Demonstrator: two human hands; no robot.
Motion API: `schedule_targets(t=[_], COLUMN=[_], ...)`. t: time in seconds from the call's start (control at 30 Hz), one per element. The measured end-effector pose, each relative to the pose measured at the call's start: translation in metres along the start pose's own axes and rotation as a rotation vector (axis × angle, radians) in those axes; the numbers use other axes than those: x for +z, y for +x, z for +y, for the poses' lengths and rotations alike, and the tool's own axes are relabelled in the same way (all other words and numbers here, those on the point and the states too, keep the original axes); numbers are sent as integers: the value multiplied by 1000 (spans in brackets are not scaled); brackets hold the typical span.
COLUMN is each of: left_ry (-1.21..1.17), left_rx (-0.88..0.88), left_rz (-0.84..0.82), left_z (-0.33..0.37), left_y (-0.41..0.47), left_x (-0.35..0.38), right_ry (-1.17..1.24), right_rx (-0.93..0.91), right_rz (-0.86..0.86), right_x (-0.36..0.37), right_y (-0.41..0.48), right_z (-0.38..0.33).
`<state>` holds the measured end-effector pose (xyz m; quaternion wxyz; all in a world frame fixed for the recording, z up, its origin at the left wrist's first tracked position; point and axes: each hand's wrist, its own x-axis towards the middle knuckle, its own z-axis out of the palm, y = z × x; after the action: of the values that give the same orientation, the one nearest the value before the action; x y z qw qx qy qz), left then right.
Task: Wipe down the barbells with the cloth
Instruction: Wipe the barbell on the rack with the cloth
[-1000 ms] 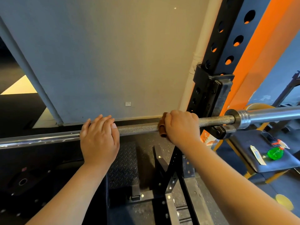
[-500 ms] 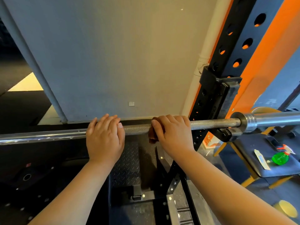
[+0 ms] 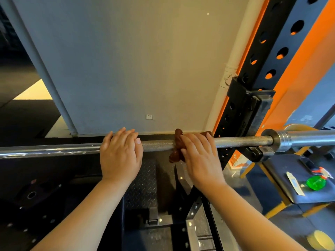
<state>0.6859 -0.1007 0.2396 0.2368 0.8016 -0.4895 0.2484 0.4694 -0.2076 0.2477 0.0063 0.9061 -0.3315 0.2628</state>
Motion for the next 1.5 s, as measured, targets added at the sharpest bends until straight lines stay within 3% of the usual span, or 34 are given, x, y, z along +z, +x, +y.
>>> schedule_targets(t=[0.07, 0.23, 0.43, 0.6, 0.7, 0.83, 1.03, 1.23, 1.43, 1.5], left_ry=[-3, -13, -4, -7, -2, -7, -7, 6, -6, -8], left_rx=[-8, -31, -16, -34, -22, -7, -12, -7, -15, -14], left_rz=[0, -25, -20, -6, -10, 0, -19, -28, -19, -18], left_z=[2, 4, 2, 4, 3, 1, 2, 1, 2, 2], left_y=[0, 1, 0, 1, 0, 0, 0, 1, 1, 0], left_x=[-1, -2, 0, 1, 0, 0, -1, -1, 0, -1], right_ry=[-21, -17, -87, -44, -4, -50, 4, -45, -53, -55], right_rx=[-14, 251, 11, 231, 130, -25, 245, -33, 142, 118], right_rz=[-33, 31, -54, 44, 26, -87, 10, -66, -18, -9], right_x=[-8, -4, -8, 1, 10, -4, -7, -5, 1, 7], right_y=[5, 22, 12, 23, 15, 15, 35, 17, 22, 19], right_z=[14, -16, 0, -24, -40, -9, -15, -15, -26, -38])
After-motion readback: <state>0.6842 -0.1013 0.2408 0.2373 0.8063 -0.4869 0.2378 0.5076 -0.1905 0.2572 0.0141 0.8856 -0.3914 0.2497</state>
